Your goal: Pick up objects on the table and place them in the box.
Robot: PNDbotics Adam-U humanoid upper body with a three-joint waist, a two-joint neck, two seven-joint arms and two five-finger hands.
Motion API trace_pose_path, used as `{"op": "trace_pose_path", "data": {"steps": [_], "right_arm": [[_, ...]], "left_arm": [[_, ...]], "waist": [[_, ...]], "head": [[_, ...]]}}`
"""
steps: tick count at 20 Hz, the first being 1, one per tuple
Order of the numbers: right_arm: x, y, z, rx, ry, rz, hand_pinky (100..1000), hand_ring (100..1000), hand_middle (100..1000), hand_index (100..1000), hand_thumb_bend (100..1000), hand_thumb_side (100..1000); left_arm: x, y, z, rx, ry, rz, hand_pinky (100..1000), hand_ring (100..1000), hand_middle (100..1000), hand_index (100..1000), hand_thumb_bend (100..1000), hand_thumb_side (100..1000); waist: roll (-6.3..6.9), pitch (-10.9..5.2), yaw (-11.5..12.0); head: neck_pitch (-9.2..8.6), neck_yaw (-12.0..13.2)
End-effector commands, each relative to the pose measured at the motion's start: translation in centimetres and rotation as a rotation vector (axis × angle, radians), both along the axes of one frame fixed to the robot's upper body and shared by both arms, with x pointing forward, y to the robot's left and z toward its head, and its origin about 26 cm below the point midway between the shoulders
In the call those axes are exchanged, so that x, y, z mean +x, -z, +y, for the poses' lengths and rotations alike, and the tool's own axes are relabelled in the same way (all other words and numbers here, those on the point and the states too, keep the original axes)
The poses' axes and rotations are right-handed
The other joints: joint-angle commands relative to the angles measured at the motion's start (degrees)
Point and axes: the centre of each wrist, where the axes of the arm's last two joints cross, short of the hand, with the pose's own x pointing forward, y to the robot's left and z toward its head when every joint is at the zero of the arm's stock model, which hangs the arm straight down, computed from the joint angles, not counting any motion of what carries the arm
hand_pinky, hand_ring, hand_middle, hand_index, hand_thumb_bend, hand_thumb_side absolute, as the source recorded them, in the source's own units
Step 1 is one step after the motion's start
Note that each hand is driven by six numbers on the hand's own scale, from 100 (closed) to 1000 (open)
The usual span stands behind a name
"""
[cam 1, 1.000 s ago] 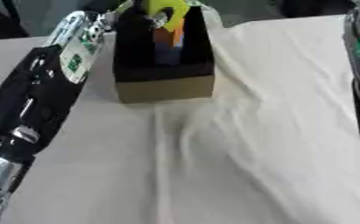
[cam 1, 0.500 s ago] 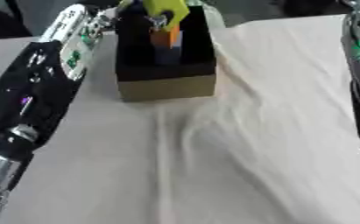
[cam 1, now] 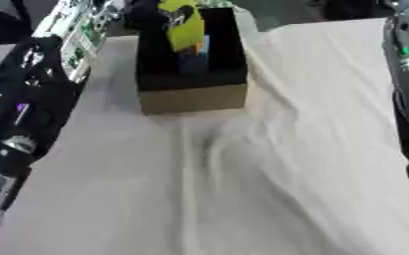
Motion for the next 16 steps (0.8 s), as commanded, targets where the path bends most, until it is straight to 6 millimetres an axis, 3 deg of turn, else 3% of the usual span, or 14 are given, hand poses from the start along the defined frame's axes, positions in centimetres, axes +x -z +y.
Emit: {"op": "trace_pose_path", "data": {"steps": [1,12,16], "right_arm": [[-0.3,-0.7,0.0,0.0,-0.001,-0.02,910,942,765,902,100,1000],[-0.3,-0.6,-0.3,-0.004,0.004,-0.007,911,943,765,902,100,1000],[-0.4,-0.6,-0.4,0.0,0.006,-0.009,911,942,765,902,100,1000]], "left_arm": [[-0.6,-1.8,0.8,0.004,-0.017,-0.042,757,831,797,886,362,900],[-0.4,-0.9,1.4,0.037,-0.024,0.021,753,826,786,880,364,906],[-0.4,-0.7,1.5,0.029,-0.018,0.026,748,818,778,873,320,907]], "waist": [[-0.16,-1.95,0.2],[-0.45,-2.29,0.8],[-0.51,-2.22,0.9]], "head": [[0.41,-0.1],[0.8,-0.5],[0.99,-0.6]]}}
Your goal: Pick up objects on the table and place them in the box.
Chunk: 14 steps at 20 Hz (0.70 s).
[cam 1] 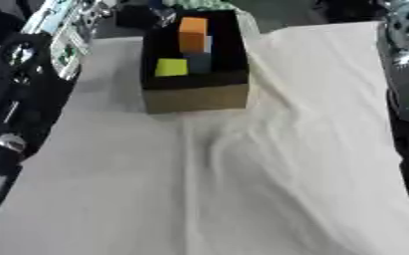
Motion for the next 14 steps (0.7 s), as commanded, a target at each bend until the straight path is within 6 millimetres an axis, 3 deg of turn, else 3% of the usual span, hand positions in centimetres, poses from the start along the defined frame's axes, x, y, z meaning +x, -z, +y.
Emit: {"op": "trace_pose_path", "data": {"steps": [1,5,9,14], "right_arm": [[-0.5,-1.0,-0.3,0.002,0.007,-0.034,911,943,765,902,100,1000],[-0.6,-1.0,-0.5,0.009,0.012,-0.043,911,943,764,902,100,1000],[-0.8,-1.0,-0.8,0.022,0.018,-0.065,909,943,763,903,100,1000],[-1.1,-1.0,-1.1,0.038,0.023,-0.099,907,943,763,904,100,1000]], "left_arm": [[-0.5,-1.6,0.8,-0.008,-0.001,-0.038,745,814,774,866,272,901],[-1.2,-2.1,1.2,-0.067,0.04,-0.047,749,813,778,836,100,940],[-3.3,-3.1,1.4,-0.111,0.133,-0.072,760,824,800,859,100,957],[-7.9,-4.2,1.7,-0.165,0.297,-0.139,765,824,807,861,100,951]], "waist": [[-0.13,-1.53,0.2],[-0.15,-1.79,0.7],[-0.18,-2.09,1.3],[-0.25,-2.51,2.4]], "head": [[0.38,-0.1],[0.88,-0.5],[1.41,-1.5],[2.35,-3.9]]}}
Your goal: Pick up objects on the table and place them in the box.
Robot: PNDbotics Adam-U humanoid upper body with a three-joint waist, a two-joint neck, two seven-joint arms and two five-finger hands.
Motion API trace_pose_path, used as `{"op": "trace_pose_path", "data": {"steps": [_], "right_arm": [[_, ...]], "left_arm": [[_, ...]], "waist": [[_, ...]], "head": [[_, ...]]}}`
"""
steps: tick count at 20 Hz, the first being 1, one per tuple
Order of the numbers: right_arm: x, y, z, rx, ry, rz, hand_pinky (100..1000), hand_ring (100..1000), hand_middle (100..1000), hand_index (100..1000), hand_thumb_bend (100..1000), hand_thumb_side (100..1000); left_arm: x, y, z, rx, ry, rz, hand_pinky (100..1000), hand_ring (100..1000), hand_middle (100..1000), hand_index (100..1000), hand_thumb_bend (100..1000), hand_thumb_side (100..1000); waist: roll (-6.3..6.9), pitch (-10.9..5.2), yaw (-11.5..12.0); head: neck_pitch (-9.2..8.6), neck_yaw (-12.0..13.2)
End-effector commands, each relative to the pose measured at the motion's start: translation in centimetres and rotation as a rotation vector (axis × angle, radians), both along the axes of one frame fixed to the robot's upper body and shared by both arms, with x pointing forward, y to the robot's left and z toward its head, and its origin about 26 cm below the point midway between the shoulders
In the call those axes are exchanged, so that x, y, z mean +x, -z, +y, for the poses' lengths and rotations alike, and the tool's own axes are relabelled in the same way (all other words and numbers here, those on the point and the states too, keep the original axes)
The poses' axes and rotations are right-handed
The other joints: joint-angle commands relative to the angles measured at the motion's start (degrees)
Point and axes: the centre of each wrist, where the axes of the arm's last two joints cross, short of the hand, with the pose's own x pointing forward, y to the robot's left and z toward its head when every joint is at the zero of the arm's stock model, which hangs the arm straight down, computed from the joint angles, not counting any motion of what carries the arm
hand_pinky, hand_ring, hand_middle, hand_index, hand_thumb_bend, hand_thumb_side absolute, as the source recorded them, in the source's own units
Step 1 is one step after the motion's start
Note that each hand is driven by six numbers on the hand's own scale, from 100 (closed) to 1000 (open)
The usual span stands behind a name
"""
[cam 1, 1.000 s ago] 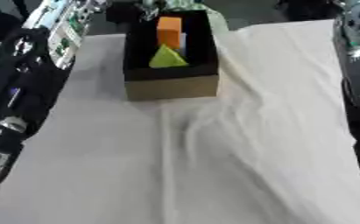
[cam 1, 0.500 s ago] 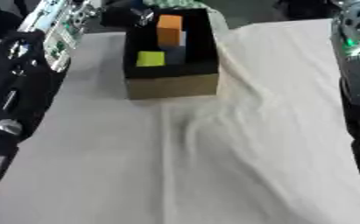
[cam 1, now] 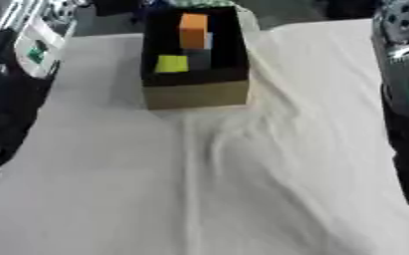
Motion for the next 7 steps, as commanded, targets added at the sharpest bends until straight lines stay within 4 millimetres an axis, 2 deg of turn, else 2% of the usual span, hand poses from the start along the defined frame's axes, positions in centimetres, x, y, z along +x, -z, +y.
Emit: {"op": "trace_pose_path", "data": {"steps": [1,4,7], "right_arm": [[-0.8,-1.2,-0.7,0.015,0.012,-0.071,907,943,763,904,100,1000],[-1.0,-1.2,-0.8,0.032,0.01,-0.098,907,944,763,904,100,1000],[-1.2,-1.1,-0.9,0.04,0.007,-0.113,908,944,764,904,100,1000]], "left_arm": [[-3.8,-2.4,0.6,-0.03,0.091,-0.098,765,824,806,861,100,949],[-7.0,-2.4,0.9,-0.062,0.167,-0.138,764,819,803,858,100,966],[-10.0,-2.0,1.2,-0.109,0.235,-0.164,762,816,801,858,100,940]], "waist": [[-0.12,-1.72,0.4],[-0.15,-1.85,0.9],[-0.26,-1.93,1.5]], "head": [[0.85,-1.5],[1.15,-2.3],[1.44,-2.9]]}}
